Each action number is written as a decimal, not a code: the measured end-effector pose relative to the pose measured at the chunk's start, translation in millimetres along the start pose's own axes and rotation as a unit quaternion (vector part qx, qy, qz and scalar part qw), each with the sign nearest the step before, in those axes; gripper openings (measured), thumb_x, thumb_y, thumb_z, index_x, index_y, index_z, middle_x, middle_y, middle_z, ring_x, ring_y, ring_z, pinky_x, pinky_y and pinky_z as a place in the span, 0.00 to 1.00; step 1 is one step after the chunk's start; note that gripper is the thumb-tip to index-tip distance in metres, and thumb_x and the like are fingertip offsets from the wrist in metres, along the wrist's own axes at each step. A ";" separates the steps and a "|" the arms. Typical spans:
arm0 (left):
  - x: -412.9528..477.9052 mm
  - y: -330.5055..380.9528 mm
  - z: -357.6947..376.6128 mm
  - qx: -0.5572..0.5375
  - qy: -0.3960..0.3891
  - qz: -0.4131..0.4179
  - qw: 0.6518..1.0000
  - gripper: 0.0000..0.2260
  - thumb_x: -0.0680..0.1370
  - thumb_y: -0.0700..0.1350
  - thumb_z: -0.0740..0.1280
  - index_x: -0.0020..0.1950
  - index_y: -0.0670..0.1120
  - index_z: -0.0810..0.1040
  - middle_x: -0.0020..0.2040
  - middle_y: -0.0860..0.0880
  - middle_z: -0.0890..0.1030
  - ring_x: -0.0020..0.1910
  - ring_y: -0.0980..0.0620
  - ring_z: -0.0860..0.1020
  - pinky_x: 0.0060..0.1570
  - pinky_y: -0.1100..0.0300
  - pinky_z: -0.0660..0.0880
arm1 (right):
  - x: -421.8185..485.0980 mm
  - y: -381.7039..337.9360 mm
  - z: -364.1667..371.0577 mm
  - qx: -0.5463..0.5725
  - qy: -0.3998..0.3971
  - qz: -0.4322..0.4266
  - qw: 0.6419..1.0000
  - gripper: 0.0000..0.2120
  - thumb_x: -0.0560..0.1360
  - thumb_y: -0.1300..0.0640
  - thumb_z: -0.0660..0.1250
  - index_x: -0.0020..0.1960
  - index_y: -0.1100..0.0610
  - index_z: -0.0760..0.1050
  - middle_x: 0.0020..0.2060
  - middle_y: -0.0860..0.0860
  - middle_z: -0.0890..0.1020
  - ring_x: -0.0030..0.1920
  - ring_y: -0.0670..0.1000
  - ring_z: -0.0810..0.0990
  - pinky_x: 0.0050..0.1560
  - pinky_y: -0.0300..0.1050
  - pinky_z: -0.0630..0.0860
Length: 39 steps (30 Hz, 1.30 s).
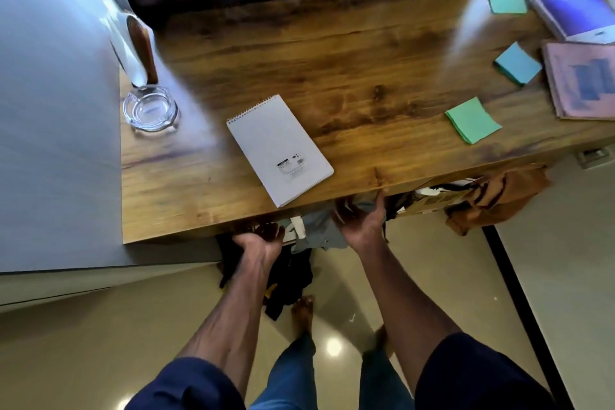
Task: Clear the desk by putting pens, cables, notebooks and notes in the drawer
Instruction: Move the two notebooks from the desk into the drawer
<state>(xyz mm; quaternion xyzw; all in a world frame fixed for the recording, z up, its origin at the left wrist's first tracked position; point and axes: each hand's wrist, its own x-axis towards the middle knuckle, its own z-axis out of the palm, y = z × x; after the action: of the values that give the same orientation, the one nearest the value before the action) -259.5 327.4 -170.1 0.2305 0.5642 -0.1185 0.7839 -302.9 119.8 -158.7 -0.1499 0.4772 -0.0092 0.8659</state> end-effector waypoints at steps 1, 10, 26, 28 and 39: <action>6.1 -2.5 -1.8 -0.002 -0.006 -0.005 1.000 0.30 0.80 0.63 0.47 0.58 0.44 0.80 0.58 0.40 0.80 0.60 0.41 0.77 0.69 0.42 0.68 | 4.3 0.3 -2.6 0.007 -0.015 -0.002 1.000 0.43 0.69 0.25 0.65 0.67 0.60 0.73 0.57 0.56 0.83 0.60 0.56 0.81 0.72 0.58 0.67; 22.4 -9.5 -7.3 -0.043 -0.065 -0.005 0.997 0.33 0.76 0.67 0.56 0.69 0.46 0.77 0.59 0.42 0.79 0.54 0.38 0.80 0.56 0.37 0.77 | 17.5 -4.5 -19.5 0.036 -0.051 0.000 0.998 0.47 0.65 0.27 0.71 0.72 0.58 0.72 0.65 0.55 0.81 0.66 0.55 0.80 0.73 0.56 0.68; -68.0 -67.7 -64.3 0.376 -0.011 0.071 0.924 0.16 0.85 0.51 0.54 0.61 0.44 0.76 0.59 0.42 0.80 0.57 0.44 0.79 0.56 0.47 0.79 | -64.0 15.9 -61.5 -0.124 0.050 0.007 0.991 0.30 0.76 0.42 0.71 0.64 0.66 0.77 0.55 0.62 0.83 0.53 0.60 0.83 0.63 0.54 0.78; -95.3 -80.9 -73.3 0.602 -0.089 0.236 0.758 0.10 0.83 0.51 0.62 0.60 0.48 0.77 0.54 0.50 0.80 0.54 0.50 0.79 0.51 0.59 0.79 | -91.7 27.1 -51.2 -0.313 0.064 -0.074 0.945 0.15 0.78 0.52 0.70 0.56 0.63 0.82 0.49 0.60 0.86 0.52 0.63 0.85 0.53 0.55 0.81; -103.5 -48.7 -26.5 0.848 -0.167 0.468 0.187 0.16 0.82 0.50 0.57 0.67 0.45 0.71 0.65 0.44 0.77 0.63 0.43 0.75 0.66 0.46 0.70 | -75.5 7.1 -28.1 -0.853 -0.044 -0.383 0.353 0.21 0.83 0.46 0.53 0.66 0.58 0.75 0.64 0.54 0.79 0.69 0.53 0.72 0.77 0.53 0.57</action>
<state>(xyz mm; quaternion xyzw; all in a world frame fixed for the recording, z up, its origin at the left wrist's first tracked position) -337.9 290.7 -90.8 0.9516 -0.2336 -0.1723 0.1007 -368.2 131.4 -112.5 -0.9743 0.0803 0.0787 0.1952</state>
